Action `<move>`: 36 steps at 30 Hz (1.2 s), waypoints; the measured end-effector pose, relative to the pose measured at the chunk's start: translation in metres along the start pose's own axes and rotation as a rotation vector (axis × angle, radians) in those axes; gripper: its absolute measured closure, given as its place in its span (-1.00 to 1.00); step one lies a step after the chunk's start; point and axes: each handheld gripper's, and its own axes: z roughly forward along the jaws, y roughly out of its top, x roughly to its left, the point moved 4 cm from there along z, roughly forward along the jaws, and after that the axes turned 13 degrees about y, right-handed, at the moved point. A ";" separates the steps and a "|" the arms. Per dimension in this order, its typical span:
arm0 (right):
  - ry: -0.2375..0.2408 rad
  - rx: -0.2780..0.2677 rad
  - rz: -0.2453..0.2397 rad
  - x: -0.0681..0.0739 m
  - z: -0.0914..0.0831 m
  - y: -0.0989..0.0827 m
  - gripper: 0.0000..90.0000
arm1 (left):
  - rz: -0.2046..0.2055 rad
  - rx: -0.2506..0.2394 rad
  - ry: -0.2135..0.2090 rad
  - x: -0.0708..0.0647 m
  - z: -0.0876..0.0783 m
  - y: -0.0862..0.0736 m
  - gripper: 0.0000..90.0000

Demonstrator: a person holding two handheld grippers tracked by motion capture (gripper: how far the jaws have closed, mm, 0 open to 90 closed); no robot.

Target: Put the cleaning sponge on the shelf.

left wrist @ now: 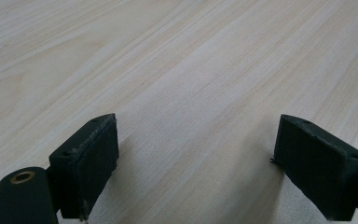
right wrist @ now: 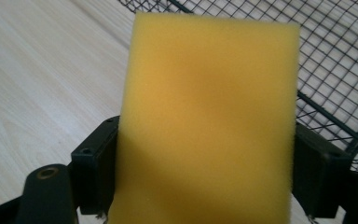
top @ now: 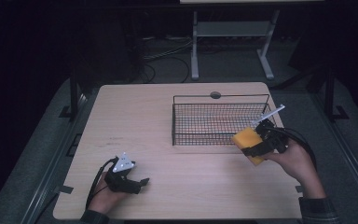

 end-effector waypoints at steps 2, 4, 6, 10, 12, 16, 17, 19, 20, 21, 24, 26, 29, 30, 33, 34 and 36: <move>-0.002 -0.003 0.004 -0.002 -0.002 0.001 -0.53 | -0.001 -0.001 0.000 0.000 0.000 0.000 -0.71; -0.007 -0.005 0.010 -0.004 -0.004 0.003 -0.53 | -0.001 -0.001 0.000 0.000 0.000 0.000 -0.71; -0.012 -0.006 0.010 -0.006 -0.006 0.005 -0.53 | -0.001 0.000 0.000 0.000 0.000 0.000 -0.71; -0.022 -0.011 0.016 -0.011 -0.010 0.009 -0.53 | 0.003 0.000 0.001 0.000 0.000 0.000 -0.71; -0.026 -0.015 0.018 -0.013 -0.012 0.011 -0.53 | 0.003 0.000 0.001 0.000 0.000 0.000 -0.71; -0.036 -0.018 0.023 -0.019 -0.015 0.016 -0.53 | 0.002 0.001 0.000 0.000 0.000 0.000 -0.71; -0.040 -0.018 0.023 -0.020 -0.015 0.017 -0.53 | 0.002 0.001 0.000 0.000 0.000 0.000 -0.71; -0.048 -0.020 0.031 -0.024 -0.017 0.020 -0.53 | 0.004 0.000 0.001 0.000 0.000 0.000 -0.71; -0.053 -0.022 0.033 -0.026 -0.018 0.022 -0.53 | 0.004 0.001 0.001 0.000 0.000 0.000 -0.71; -0.054 -0.024 0.034 -0.028 -0.018 0.024 -0.53 | 0.004 0.001 0.001 0.000 0.000 0.000 -0.71; -0.059 -0.029 0.041 -0.034 -0.019 0.029 -0.53 | 0.003 0.001 0.001 0.000 0.000 0.000 -0.71; -0.065 -0.033 0.046 -0.038 -0.019 0.033 -0.53 | 0.002 0.001 0.000 0.000 0.000 0.000 -0.71; -0.069 -0.036 0.057 -0.044 -0.019 0.038 -0.53 | 0.001 0.001 0.000 0.000 0.000 0.000 -0.71; -0.070 -0.037 0.064 -0.046 -0.019 0.040 -0.53 | 0.002 0.001 0.000 0.000 0.000 0.000 -0.71; -0.080 -0.036 0.073 -0.051 -0.019 0.045 -0.53 | 0.002 0.001 0.000 0.000 0.000 0.000 -0.71; -0.081 -0.038 0.071 -0.053 -0.019 0.047 -0.53 | 0.002 0.001 0.000 0.000 0.000 0.000 -0.71; -0.086 -0.042 0.081 -0.057 -0.018 0.050 -0.53 | 0.002 0.001 0.000 0.000 0.000 0.000 -0.71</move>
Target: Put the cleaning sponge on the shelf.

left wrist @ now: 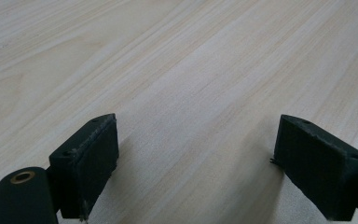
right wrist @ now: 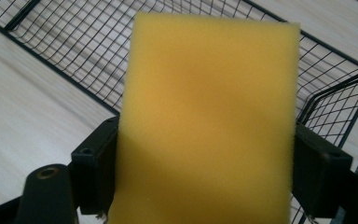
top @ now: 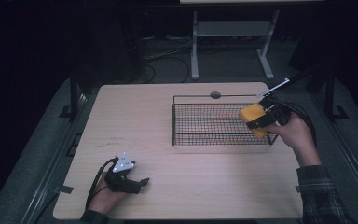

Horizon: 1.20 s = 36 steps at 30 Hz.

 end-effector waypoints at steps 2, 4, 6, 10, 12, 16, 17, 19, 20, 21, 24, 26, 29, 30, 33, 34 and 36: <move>0.001 -0.003 0.006 -0.004 0.001 0.003 -0.53 | 0.000 0.000 0.000 0.000 0.000 0.000 -0.71; 0.003 -0.003 0.013 -0.008 0.003 0.005 -0.53 | 0.000 0.000 0.000 0.000 0.000 0.000 -0.71; 0.006 -0.005 0.021 -0.012 0.006 0.007 -0.53 | 0.000 0.000 0.000 0.000 0.000 0.000 -0.71; -0.002 0.002 0.035 -0.025 0.013 0.011 -0.53 | 0.000 0.000 0.000 0.000 0.000 0.000 -0.71; -0.005 0.008 0.045 -0.029 0.016 0.013 -0.53 | 0.000 0.000 0.000 0.000 0.000 0.000 -0.71; -0.012 0.014 0.052 -0.036 0.021 0.015 -0.53 | 0.000 0.000 0.000 0.000 0.000 0.000 -0.71; -0.012 0.017 0.050 -0.037 0.022 0.016 -0.53 | 0.000 0.000 0.000 0.000 0.000 0.000 -0.71; -0.021 0.020 0.055 -0.041 0.026 0.016 -0.53 | -0.001 0.000 0.000 0.000 0.000 0.000 -0.71; -0.028 0.025 0.057 -0.043 0.028 0.017 -0.53 | 0.000 0.000 0.000 0.000 0.000 0.000 -0.71; -0.031 0.027 0.058 -0.044 0.029 0.016 -0.53 | 0.000 0.000 0.000 0.000 0.000 0.000 -0.71; -0.041 0.032 0.065 -0.048 0.033 0.017 -0.53 | 0.000 0.000 0.000 0.000 0.000 0.000 -0.71; -0.041 0.030 0.069 -0.050 0.036 0.017 -0.53 | 0.000 0.000 0.000 0.000 0.000 0.000 -0.71; -0.045 0.033 0.072 -0.053 0.040 0.017 -0.53 | 0.000 0.000 0.000 0.000 0.000 0.000 -0.71; -0.053 0.037 0.075 -0.056 0.042 0.017 -0.53 | 0.000 0.000 0.000 0.000 0.000 0.000 -0.71; -0.055 0.037 0.082 -0.059 0.046 0.015 -0.53 | 0.000 0.000 0.000 0.000 0.000 0.000 -0.71; -0.054 0.040 0.088 -0.060 0.048 0.015 -0.53 | 0.000 0.000 0.000 0.000 0.000 0.000 -0.71; -0.053 0.042 0.095 -0.062 0.051 0.013 -0.53 | 0.000 0.000 0.000 0.000 0.000 0.000 -0.71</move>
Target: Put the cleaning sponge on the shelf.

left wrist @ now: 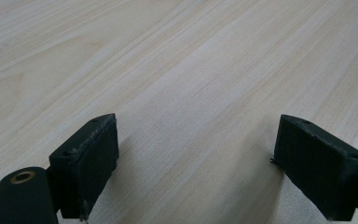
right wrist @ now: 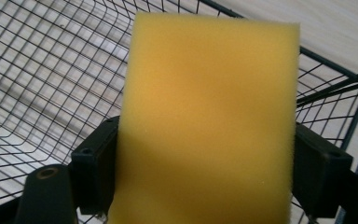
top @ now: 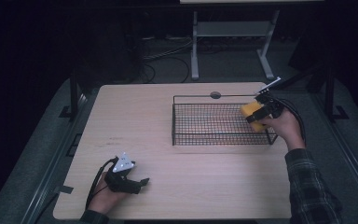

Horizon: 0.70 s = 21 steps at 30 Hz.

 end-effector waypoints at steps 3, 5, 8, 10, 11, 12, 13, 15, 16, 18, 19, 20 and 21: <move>0.001 0.005 0.001 -0.001 0.005 -0.001 -0.53 | 0.000 0.000 0.000 0.000 0.000 0.000 -0.71; 0.009 0.002 0.005 -0.001 0.008 -0.002 -0.53 | 0.000 0.000 0.000 0.000 0.000 0.000 -0.71; 0.015 0.016 0.010 -0.002 0.013 -0.004 -0.53 | 0.000 0.000 0.000 0.000 0.000 0.000 -0.71; 0.019 0.022 0.008 -0.002 0.015 -0.004 -0.53 | 0.000 0.000 0.000 0.000 0.000 0.000 -0.71; 0.020 0.022 0.008 -0.001 0.016 -0.005 -0.53 | 0.000 0.000 0.000 0.000 0.000 0.000 -0.71; 0.020 0.024 0.009 -0.001 0.017 -0.005 -0.53 | 0.000 0.000 0.000 0.000 0.000 0.000 -0.71; 0.024 0.028 0.011 -0.001 0.017 -0.006 -0.54 | 0.000 0.000 0.000 0.000 0.000 0.000 -0.71; 0.025 0.036 0.012 -0.001 0.019 -0.007 -0.54 | 0.000 0.000 0.000 0.000 0.000 0.000 -0.71; 0.027 0.037 0.015 -0.001 0.020 -0.007 -0.54 | 0.000 0.000 0.000 0.000 0.000 0.000 -0.71; 0.032 0.042 0.016 0.000 0.022 -0.008 -0.55 | 0.000 0.000 0.000 0.000 0.000 0.000 -0.71; 0.033 0.044 0.017 0.000 0.022 -0.008 -0.55 | 0.000 0.000 0.000 0.000 0.000 0.000 -0.71; 0.036 0.046 0.017 0.000 0.022 -0.008 -0.56 | 0.000 0.000 0.000 0.000 0.000 0.000 -0.71; 0.038 0.050 0.019 0.000 0.023 -0.008 -0.57 | 0.000 0.000 0.000 0.000 0.000 0.000 -0.71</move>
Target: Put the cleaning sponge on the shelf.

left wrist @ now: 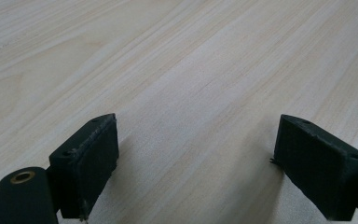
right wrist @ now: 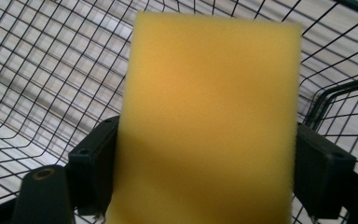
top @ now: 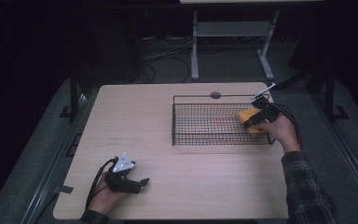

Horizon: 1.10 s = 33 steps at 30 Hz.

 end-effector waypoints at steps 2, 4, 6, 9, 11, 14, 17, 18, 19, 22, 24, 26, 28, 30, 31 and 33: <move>0.001 0.007 -0.002 0.000 0.000 0.000 -0.59 | 0.000 0.000 0.001 0.000 0.000 0.000 -0.71; 0.003 0.008 -0.003 0.000 0.000 0.000 -0.60 | 0.000 0.000 0.000 0.000 0.000 0.000 -0.71; 0.004 0.002 -0.003 0.000 0.000 0.000 -0.61 | 0.000 0.000 0.000 0.000 0.000 0.000 -0.71; 0.005 0.000 -0.005 0.001 -0.002 0.000 -0.61 | 0.000 0.000 0.000 0.000 0.000 0.000 -0.71; 0.002 -0.004 -0.008 0.002 -0.003 0.000 -0.61 | 0.000 0.000 0.001 0.000 0.000 0.000 -0.71; 0.000 -0.016 -0.014 0.005 -0.007 0.000 -0.61 | 0.000 0.000 0.000 0.000 0.000 0.000 -0.71; 0.002 -0.039 -0.023 0.010 -0.015 0.001 -0.61 | 0.000 0.000 0.000 0.000 0.000 0.000 -0.71; 0.002 -0.043 -0.025 0.011 -0.018 0.000 -0.61 | 0.000 0.000 0.000 0.000 0.000 0.000 -0.71; 0.006 -0.055 -0.029 0.014 -0.022 0.000 -0.61 | 0.000 0.000 0.000 0.000 0.000 0.000 -0.71; 0.007 -0.075 -0.043 0.019 -0.030 -0.002 -0.62 | 0.000 0.000 0.000 0.000 0.000 0.000 -0.71; 0.004 -0.092 -0.059 0.025 -0.038 -0.006 -0.62 | 0.000 0.000 0.000 0.000 0.000 0.000 -0.71; 0.007 -0.113 -0.068 0.029 -0.044 -0.010 -0.62 | 0.000 0.000 0.000 0.000 0.000 0.000 -0.71; 0.014 -0.128 -0.080 0.034 -0.049 -0.014 -0.62 | 0.000 0.000 0.000 0.000 0.000 0.000 -0.71; 0.018 -0.135 -0.092 0.038 -0.052 -0.019 -0.62 | -0.001 0.000 0.000 0.000 0.000 0.000 -0.71; 0.021 -0.140 -0.097 0.042 -0.054 -0.022 -0.62 | 0.000 0.000 0.000 0.000 0.000 0.000 -0.71; 0.026 -0.154 -0.110 0.046 -0.058 -0.028 -0.62 | 0.000 0.000 0.000 0.000 0.000 0.000 -0.71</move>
